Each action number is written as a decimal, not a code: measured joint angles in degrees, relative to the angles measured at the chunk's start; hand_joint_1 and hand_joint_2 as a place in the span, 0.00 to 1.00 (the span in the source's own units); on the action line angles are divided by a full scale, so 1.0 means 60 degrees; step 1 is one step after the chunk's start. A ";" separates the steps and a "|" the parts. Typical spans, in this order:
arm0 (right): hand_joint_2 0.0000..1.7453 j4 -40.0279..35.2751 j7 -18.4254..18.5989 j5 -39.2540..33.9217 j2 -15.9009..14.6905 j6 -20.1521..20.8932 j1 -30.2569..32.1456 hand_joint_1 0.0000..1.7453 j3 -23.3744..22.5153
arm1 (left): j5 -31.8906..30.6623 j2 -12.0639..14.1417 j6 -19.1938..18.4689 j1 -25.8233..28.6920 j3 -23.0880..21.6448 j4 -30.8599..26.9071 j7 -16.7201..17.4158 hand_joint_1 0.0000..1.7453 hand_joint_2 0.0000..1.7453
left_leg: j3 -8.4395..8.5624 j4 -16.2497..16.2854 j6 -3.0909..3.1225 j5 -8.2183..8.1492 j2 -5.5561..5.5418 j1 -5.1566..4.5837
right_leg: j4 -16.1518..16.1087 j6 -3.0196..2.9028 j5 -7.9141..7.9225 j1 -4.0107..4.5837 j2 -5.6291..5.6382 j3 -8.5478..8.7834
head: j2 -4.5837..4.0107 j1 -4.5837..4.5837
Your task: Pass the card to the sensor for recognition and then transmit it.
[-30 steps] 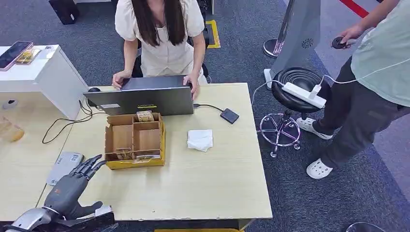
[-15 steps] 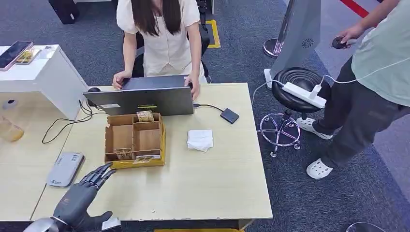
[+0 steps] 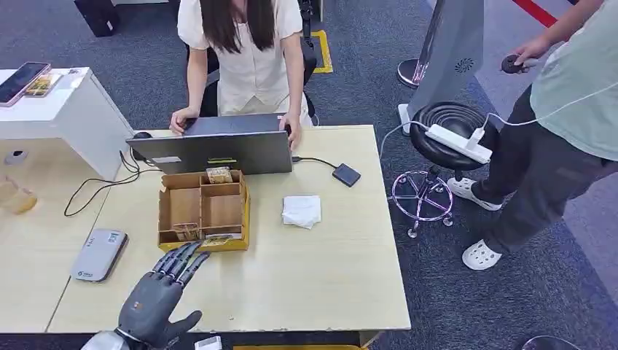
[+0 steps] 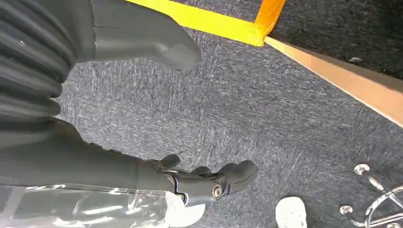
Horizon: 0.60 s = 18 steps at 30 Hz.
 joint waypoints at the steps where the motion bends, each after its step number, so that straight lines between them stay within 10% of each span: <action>1: 1.00 -0.0026 0.0018 0.0029 0.0004 0.0004 -0.0009 0.00 -0.0007 | -0.0113 -0.0117 0.0036 -0.0084 -0.0069 0.0076 -0.0062 0.00 1.00 | 0.0001 0.0000 0.0000 0.0000 0.0000 0.0000 | 0.0000 0.0000 0.0000 0.0000 0.0001 0.0000 | 0.0000 0.0000; 18: 1.00 -0.0087 0.0087 0.0397 0.0091 0.0113 -0.0063 0.00 -0.0076 | -0.1329 -0.1694 0.0568 -0.1066 -0.0251 0.1075 -0.0422 0.00 1.00 | 0.0001 0.0000 0.0000 0.0000 0.0001 0.0000 | 0.0000 0.0000 0.0000 0.0000 0.0003 -0.0001 | 0.0000 0.0000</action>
